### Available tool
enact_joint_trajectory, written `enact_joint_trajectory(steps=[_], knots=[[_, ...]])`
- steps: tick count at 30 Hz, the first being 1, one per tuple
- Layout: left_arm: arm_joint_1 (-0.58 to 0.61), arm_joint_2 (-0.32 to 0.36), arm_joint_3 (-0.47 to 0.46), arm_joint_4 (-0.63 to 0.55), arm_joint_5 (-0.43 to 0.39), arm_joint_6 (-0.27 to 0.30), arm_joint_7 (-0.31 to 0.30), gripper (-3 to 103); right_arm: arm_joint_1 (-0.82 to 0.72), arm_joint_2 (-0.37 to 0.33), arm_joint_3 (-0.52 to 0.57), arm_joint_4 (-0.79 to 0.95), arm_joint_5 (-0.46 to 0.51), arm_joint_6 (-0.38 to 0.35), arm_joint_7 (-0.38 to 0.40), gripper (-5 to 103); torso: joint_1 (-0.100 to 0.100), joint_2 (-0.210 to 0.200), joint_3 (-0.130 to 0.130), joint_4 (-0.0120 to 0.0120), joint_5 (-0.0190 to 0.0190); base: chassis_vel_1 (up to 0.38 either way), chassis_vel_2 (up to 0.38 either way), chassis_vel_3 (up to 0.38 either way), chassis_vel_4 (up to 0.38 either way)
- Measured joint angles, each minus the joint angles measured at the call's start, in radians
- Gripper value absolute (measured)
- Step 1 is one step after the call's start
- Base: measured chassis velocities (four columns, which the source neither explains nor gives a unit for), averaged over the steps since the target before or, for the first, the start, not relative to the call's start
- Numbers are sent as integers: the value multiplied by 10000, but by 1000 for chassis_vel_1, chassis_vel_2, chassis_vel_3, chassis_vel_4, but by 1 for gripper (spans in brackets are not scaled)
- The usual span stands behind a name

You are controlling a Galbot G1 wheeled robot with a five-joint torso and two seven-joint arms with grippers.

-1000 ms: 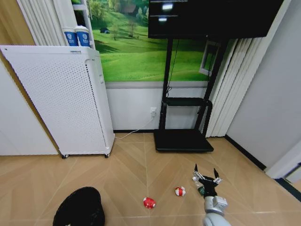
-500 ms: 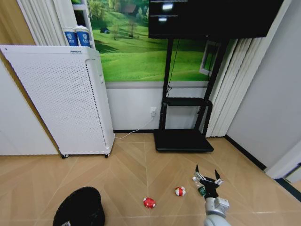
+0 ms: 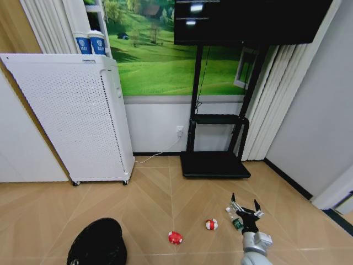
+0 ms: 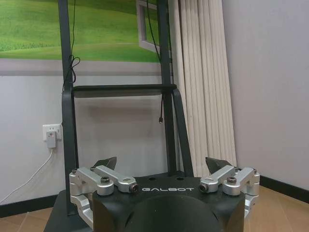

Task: Pick up the trash bin and place the garbage on the floor into it.

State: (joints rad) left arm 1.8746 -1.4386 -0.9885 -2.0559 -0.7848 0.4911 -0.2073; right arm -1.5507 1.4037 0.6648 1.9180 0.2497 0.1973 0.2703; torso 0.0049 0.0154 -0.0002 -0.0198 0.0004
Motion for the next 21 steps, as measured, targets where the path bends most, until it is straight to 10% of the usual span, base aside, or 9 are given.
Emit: enact_joint_trajectory(steps=[10,21], knots=[[-434,241,-99,430,1330,-2170,2086,4,-95,18,-54,-27,-219,-16,7,100,1,-1,3,1,-12,0,0,0,0],[-1309,705,-1416,1189,2954,-3567,2298,4,75,-93,-234,-314,-377,-243,-171,100,1,-1,3,-1,-5,0,0,0,0]])
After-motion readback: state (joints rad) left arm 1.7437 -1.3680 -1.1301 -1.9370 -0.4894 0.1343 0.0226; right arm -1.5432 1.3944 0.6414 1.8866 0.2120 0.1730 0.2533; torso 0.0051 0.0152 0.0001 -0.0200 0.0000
